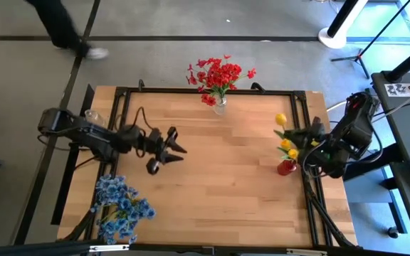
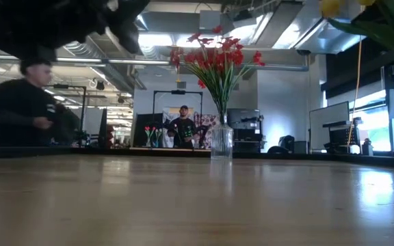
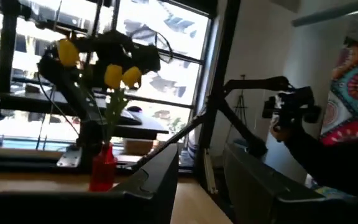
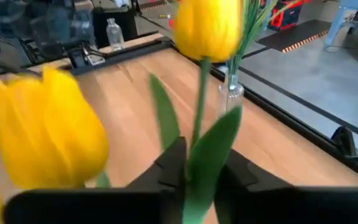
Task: Sort flowers into vase by color
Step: Put the yellow flower into the red vase, then return to Home Position
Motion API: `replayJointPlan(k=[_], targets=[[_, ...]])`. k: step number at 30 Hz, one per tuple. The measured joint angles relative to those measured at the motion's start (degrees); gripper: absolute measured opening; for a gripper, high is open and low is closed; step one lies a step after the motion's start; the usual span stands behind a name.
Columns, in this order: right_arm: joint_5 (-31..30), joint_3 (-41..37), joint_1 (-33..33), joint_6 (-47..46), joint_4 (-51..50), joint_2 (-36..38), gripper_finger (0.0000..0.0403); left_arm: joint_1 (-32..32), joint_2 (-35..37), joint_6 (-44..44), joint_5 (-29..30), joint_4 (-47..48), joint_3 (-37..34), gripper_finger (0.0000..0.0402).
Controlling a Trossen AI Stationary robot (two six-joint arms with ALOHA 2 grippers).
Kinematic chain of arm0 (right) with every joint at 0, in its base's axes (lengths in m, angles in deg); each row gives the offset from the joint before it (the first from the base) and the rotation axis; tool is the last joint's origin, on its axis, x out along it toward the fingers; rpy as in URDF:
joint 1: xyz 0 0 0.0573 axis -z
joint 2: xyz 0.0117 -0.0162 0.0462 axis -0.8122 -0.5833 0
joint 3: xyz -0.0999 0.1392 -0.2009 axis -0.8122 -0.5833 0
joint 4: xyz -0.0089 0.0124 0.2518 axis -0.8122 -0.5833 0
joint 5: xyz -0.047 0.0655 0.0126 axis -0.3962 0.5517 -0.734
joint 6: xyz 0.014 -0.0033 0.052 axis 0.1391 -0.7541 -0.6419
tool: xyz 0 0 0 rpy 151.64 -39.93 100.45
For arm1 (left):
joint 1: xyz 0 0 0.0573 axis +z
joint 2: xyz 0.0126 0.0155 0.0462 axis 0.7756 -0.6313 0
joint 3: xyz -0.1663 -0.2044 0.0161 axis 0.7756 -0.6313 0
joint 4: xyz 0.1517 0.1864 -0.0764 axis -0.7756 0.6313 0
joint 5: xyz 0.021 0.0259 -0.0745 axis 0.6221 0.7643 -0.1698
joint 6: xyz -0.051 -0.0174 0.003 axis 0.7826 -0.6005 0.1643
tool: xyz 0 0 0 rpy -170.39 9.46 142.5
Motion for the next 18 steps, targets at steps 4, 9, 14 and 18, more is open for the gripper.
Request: replayJointPlan(k=[4,9,14,18], targets=[[1.00,-3.05,0.00,-0.27,1.95,0.04,0.0100,6.89,0.28,-0.17,-2.96,-0.16,0.00,0.0125],[5.13,-1.93,0.00,0.34,2.29,0.11,0.0159,10.76,0.34,-0.94,-2.76,-0.11,0.00,0.0125],[11.69,3.47,0.00,4.46,0.80,0.11,0.0187,11.02,0.34,-1.94,-2.78,0.42,0.00,0.0125],[15.71,9.08,0.00,4.70,-2.77,0.11,0.0190,11.01,0.34,-1.99,-4.28,0.89,0.00,0.0125]])
